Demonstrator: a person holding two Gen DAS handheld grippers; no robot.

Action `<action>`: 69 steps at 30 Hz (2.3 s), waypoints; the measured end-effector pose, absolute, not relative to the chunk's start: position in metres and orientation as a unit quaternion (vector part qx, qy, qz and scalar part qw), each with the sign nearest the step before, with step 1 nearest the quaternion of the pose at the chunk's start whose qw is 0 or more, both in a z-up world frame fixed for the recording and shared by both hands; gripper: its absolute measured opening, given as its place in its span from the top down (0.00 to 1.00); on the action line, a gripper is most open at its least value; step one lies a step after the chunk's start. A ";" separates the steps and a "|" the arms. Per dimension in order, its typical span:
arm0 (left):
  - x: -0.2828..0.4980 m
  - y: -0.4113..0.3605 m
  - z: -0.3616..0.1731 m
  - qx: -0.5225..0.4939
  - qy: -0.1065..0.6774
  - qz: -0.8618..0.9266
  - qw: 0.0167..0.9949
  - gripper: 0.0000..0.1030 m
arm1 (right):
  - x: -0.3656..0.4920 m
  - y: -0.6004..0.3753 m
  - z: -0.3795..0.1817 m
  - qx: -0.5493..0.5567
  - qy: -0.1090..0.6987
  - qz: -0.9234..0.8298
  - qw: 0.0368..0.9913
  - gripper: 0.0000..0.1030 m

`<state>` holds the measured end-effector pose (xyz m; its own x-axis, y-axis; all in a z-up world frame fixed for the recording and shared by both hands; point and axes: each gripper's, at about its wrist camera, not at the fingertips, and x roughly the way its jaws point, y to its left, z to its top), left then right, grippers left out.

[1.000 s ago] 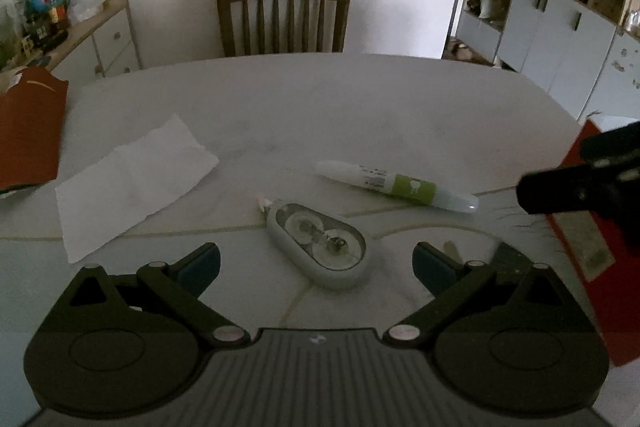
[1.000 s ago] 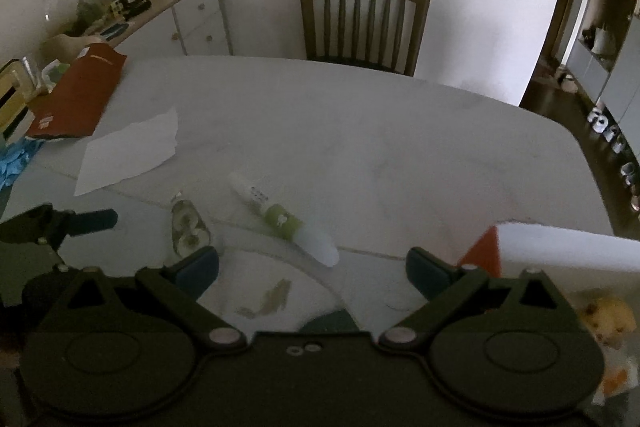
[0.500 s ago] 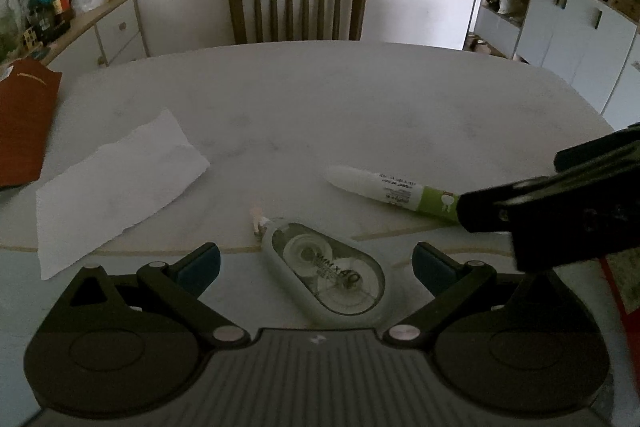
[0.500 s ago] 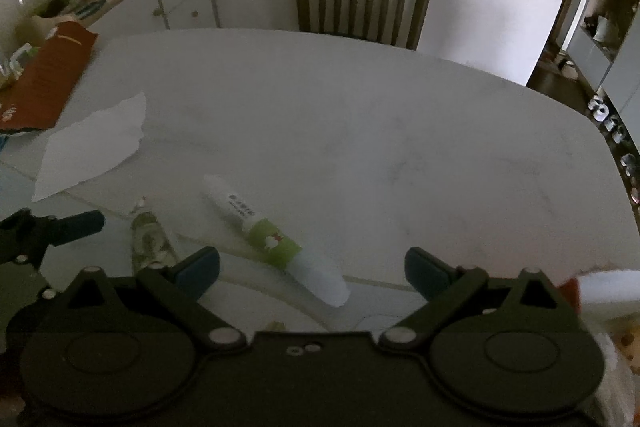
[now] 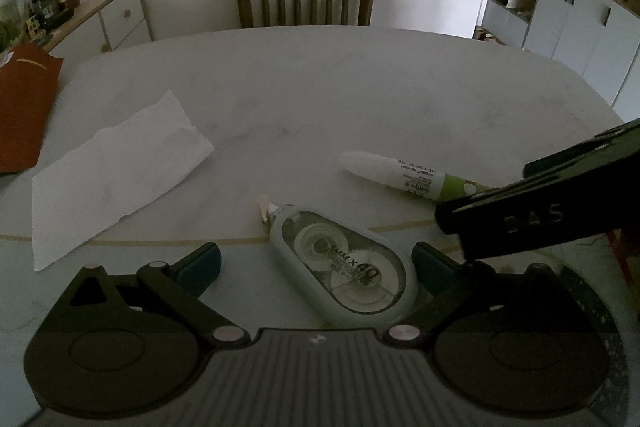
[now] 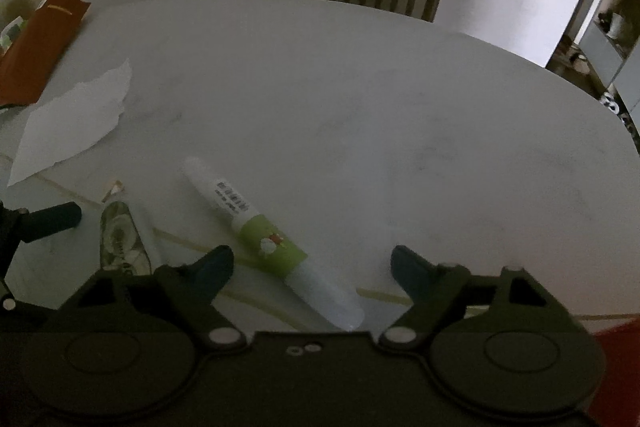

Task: Organize objects
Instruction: 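Grasp the correction tape with the left tool while the right tool grasps the green-and-white tube, then carry the correction tape and green-and-white tube over the shoebox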

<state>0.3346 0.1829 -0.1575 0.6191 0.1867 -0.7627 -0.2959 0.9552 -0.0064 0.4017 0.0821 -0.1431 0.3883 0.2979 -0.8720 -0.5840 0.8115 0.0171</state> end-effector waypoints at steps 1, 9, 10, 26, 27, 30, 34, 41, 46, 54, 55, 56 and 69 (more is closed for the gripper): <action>0.334 0.183 -0.158 -0.066 0.415 0.134 0.898 0.02 | 0.402 0.084 -0.143 -0.151 0.480 0.270 0.821 0.19; 0.327 0.183 -0.154 -0.062 0.405 0.137 0.902 0.26 | 0.400 0.090 -0.140 -0.154 0.465 0.285 0.824 0.38; 0.327 0.182 -0.153 -0.061 0.405 0.136 0.902 0.33 | 0.399 0.091 -0.139 -0.155 0.464 0.288 0.823 0.42; 0.305 0.190 -0.147 -0.077 0.411 0.099 0.903 0.41 | 0.366 0.076 -0.132 -0.115 0.488 0.286 0.817 0.84; 0.302 0.190 -0.147 -0.080 0.411 0.097 0.903 0.41 | 0.363 0.073 -0.132 -0.106 0.493 0.285 0.816 0.84; 0.292 0.190 -0.145 -0.098 0.412 0.088 0.902 0.41 | 0.349 0.058 -0.131 -0.076 0.508 0.281 0.811 0.84; 0.274 0.182 -0.143 -0.107 0.414 0.075 0.901 0.41 | 0.329 0.042 -0.130 -0.042 0.523 0.276 0.805 0.84; 0.245 0.158 -0.127 -0.109 0.414 0.043 0.903 0.41 | 0.296 0.009 -0.111 -0.003 0.522 0.267 0.810 0.84; 0.227 0.130 -0.107 -0.079 0.409 0.014 0.909 0.41 | 0.279 -0.014 -0.092 0.016 0.511 0.261 0.819 0.84; 0.205 0.094 -0.073 -0.065 0.393 -0.037 0.916 0.41 | 0.251 -0.061 -0.062 0.050 0.488 0.249 0.835 0.84; 0.203 0.088 -0.068 -0.061 0.390 -0.042 0.918 0.41 | 0.249 -0.067 -0.058 0.056 0.484 0.247 0.837 0.84; 0.201 0.083 -0.065 -0.058 0.388 -0.046 0.919 0.41 | 0.246 -0.073 -0.055 0.059 0.480 0.246 0.840 0.84; 0.203 0.003 -0.030 -0.028 0.362 -0.104 0.926 0.41 | 0.230 -0.161 -0.028 0.080 0.444 0.211 0.867 0.84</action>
